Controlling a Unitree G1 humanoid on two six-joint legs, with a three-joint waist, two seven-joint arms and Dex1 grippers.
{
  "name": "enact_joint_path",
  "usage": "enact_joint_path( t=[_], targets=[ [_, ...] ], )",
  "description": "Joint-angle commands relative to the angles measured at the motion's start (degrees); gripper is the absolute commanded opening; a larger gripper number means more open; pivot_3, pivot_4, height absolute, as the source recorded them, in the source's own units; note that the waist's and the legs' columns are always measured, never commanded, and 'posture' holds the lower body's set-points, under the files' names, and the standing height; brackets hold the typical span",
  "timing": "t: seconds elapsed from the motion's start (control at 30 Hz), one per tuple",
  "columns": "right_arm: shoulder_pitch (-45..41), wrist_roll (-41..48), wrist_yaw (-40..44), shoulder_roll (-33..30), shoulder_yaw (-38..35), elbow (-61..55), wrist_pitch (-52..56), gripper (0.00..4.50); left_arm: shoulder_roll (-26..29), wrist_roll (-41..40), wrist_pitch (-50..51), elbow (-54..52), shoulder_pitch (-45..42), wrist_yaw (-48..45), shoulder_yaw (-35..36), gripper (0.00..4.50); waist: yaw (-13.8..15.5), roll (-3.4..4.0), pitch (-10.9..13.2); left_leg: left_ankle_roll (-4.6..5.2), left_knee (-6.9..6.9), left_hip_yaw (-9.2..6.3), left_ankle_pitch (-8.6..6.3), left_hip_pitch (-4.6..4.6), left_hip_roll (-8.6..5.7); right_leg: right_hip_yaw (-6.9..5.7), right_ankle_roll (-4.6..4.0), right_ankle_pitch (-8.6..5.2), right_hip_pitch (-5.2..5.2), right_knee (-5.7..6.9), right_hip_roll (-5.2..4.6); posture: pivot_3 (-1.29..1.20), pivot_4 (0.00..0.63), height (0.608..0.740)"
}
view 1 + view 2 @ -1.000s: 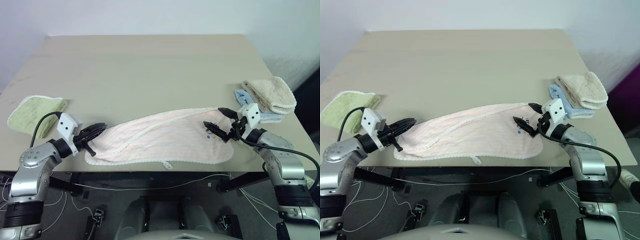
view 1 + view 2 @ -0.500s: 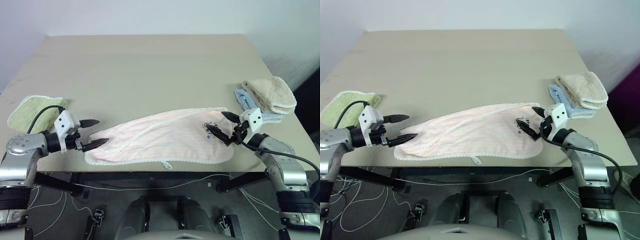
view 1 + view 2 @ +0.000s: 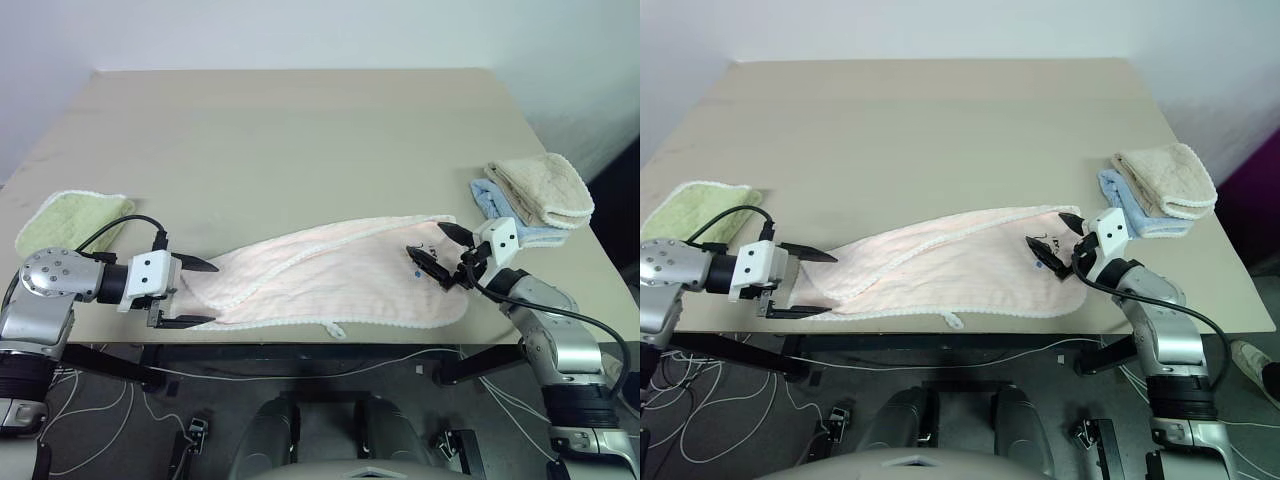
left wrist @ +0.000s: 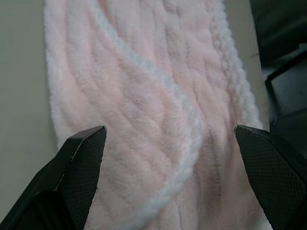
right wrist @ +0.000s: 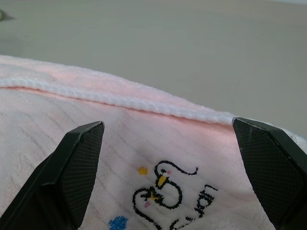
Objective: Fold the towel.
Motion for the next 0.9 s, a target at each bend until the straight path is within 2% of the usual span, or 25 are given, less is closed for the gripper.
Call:
enact_joint_path(
  t=[0.03,0.23,0.27,0.4,0.7,0.9],
  targets=[
    [0.26,0.41,-0.24,-0.02,-0.94,-2.9,-0.73,4.5,-0.05,1.26,-3.57,0.24,-1.34,-0.46,-1.03,4.47,-0.02,0.0,0.0,0.0,0.0,0.0,0.0,0.0,0.0,0.0,0.0,0.0,0.0,0.0,0.01,0.0,0.15,0.74],
    [0.38,0.57,-0.31,-0.46,-1.27,-3.28,-0.45,4.5,-1.92,4.41,-10.97,5.58,-2.96,1.87,-2.71,4.47,-0.04,0.0,0.0,0.01,0.01,0.01,0.0,0.0,0.0,-0.02,0.0,0.0,0.0,0.02,0.1,0.0,0.15,0.74],
    [0.37,0.55,-0.33,-0.5,-1.29,-3.31,-0.43,4.5,-2.26,4.74,-11.79,6.61,-3.27,2.31,-2.88,4.3,-0.04,0.0,0.0,0.01,0.02,0.02,0.0,0.0,0.0,-0.02,0.01,0.0,0.0,0.02,0.11,0.0,0.15,0.74],
    [0.19,0.53,-0.3,-0.61,-1.33,-3.14,-0.46,4.5,-2.43,4.09,-13.19,7.85,-2.95,1.81,-3.28,3.2,-0.04,0.0,0.0,0.02,0.04,0.02,0.0,0.0,-0.01,-0.03,0.01,0.0,0.01,0.03,0.13,0.0,0.15,0.74],
    [-0.73,0.39,-0.3,-0.42,-0.94,-2.63,-0.53,4.5,-1.69,2.53,-11.11,4.51,-0.61,3.22,-1.96,0.13,-0.05,0.0,0.0,0.02,0.04,0.02,0.0,0.0,-0.01,-0.03,0.01,0.0,0.01,0.03,0.13,0.0,0.15,0.74],
    [-1.06,0.35,-0.09,-0.65,-0.95,-2.54,-0.51,4.5,-1.19,-3.89,-0.81,-1.39,1.37,3.47,0.65,0.02,-0.03,-0.01,0.0,0.02,0.04,0.0,0.0,0.0,0.0,-0.03,0.01,0.0,0.01,0.04,0.12,0.0,0.15,0.74]
  ],
)
